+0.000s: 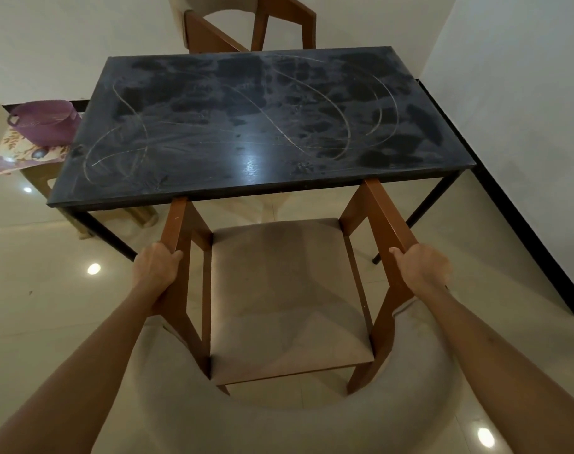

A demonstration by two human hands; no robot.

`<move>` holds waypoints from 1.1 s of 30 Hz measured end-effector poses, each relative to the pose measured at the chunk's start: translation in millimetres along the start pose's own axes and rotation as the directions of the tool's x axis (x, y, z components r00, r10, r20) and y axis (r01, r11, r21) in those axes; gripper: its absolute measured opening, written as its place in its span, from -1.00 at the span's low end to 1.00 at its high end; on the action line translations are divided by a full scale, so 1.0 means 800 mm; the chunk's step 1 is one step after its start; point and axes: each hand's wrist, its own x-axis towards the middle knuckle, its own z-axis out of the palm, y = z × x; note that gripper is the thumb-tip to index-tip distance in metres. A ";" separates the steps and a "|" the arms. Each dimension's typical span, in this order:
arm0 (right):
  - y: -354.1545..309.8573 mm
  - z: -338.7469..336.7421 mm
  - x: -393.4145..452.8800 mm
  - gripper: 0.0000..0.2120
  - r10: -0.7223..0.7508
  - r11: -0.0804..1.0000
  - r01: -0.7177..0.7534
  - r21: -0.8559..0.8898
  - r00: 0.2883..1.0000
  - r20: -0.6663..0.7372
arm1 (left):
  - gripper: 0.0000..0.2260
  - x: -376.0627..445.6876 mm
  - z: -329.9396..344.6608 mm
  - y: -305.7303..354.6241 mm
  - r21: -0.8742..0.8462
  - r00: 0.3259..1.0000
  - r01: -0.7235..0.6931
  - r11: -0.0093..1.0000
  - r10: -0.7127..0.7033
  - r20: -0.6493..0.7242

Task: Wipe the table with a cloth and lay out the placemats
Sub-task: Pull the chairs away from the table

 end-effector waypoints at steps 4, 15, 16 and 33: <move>-0.001 -0.002 -0.002 -0.46 0.017 1.000 -0.017 -0.023 1.000 -0.005 | -0.72 0.000 0.002 -0.001 -0.002 1.000 0.004 1.000 -0.004 -0.022; -0.004 0.000 0.001 -0.52 0.041 0.999 -0.041 0.014 0.999 0.009 | -0.79 0.000 0.001 0.004 0.003 1.000 0.029 1.000 -0.029 0.000; -0.003 -0.002 0.000 -0.52 0.047 0.999 -0.047 0.016 0.999 0.011 | -0.80 -0.001 0.001 0.005 0.001 1.000 0.031 1.000 -0.031 -0.003; 0.032 -0.004 0.044 -0.27 -0.228 0.914 0.246 0.323 0.969 -0.094 | -0.55 -0.045 0.068 0.163 0.410 0.828 -0.510 0.756 0.560 -0.002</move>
